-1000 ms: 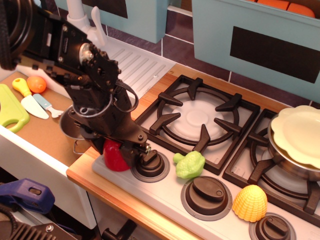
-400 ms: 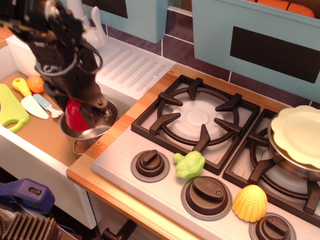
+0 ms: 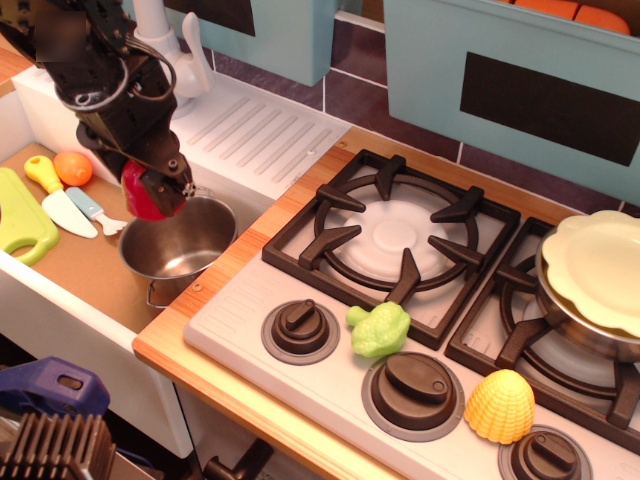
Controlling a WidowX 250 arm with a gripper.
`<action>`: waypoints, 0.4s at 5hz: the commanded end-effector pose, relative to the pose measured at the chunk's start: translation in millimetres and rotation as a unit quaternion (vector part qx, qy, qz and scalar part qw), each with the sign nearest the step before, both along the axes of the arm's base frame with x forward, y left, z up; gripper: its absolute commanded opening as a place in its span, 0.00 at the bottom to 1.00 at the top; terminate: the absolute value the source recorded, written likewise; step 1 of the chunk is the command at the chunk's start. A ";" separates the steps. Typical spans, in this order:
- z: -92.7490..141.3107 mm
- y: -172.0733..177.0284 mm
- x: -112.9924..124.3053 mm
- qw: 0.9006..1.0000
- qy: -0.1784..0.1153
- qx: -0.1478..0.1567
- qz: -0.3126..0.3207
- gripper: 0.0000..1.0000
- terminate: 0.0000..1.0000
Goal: Put sweet potato in pot
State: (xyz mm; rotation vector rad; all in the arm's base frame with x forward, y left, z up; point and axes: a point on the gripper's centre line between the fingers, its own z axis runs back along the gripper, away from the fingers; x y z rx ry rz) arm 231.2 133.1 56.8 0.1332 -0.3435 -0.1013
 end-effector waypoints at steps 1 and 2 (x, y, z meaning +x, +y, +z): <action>6.1 7.8 7.5 1.000 -0.018 0.011 -0.012 1.00 0.00; 6.1 7.8 7.5 1.000 -0.018 0.011 -0.012 1.00 1.00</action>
